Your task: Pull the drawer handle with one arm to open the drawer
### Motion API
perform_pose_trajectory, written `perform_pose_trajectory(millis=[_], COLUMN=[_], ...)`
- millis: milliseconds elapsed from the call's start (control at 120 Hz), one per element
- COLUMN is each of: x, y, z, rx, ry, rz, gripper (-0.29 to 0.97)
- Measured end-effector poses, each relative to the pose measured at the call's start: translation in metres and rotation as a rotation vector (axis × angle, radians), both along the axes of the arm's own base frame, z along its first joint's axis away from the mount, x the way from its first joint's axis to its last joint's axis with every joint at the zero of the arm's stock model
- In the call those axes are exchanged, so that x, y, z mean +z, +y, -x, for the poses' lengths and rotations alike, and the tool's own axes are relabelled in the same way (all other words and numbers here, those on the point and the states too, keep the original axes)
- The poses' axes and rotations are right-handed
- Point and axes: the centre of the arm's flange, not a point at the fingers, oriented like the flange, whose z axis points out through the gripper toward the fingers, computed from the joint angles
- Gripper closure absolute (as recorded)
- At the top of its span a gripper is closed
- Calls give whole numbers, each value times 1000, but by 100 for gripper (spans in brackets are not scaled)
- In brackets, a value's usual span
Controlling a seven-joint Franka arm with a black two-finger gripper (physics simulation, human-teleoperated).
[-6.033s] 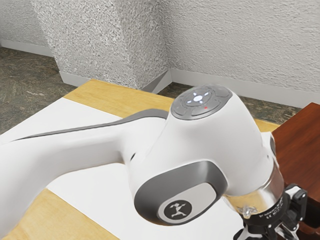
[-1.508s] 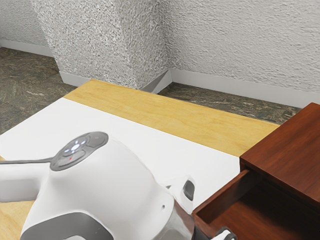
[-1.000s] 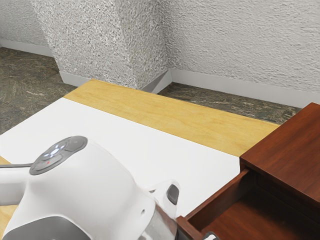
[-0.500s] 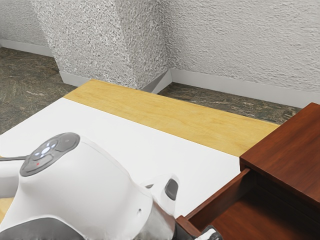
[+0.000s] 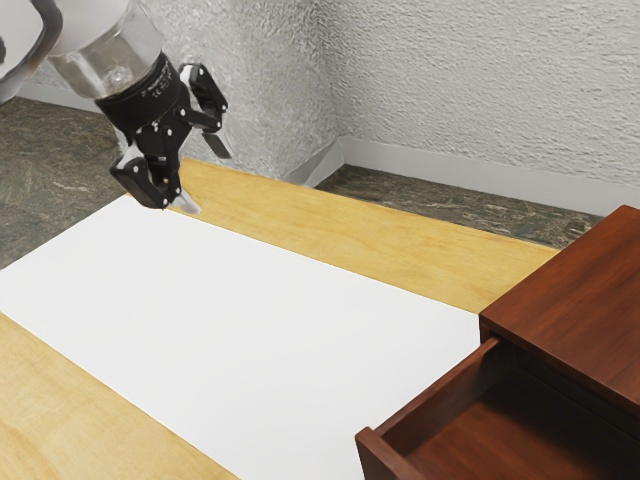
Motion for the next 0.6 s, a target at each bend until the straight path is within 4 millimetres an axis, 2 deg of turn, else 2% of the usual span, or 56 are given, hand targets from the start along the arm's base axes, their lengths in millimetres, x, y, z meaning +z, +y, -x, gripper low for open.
perform_pose_trajectory(millis=[133, 200, 292, 475, 600], x=[-59, -86, -114, -125, -128], y=[57, 74, 73, 60, 59], z=[-14, -20, -21, -30, -33], rx=[131, 169, 166, 92, 63], ry=[218, 300, 377, 367, 355], rz=[24, 31, 45, 114, 122], gripper=[8, 6, 4, 2, 1])
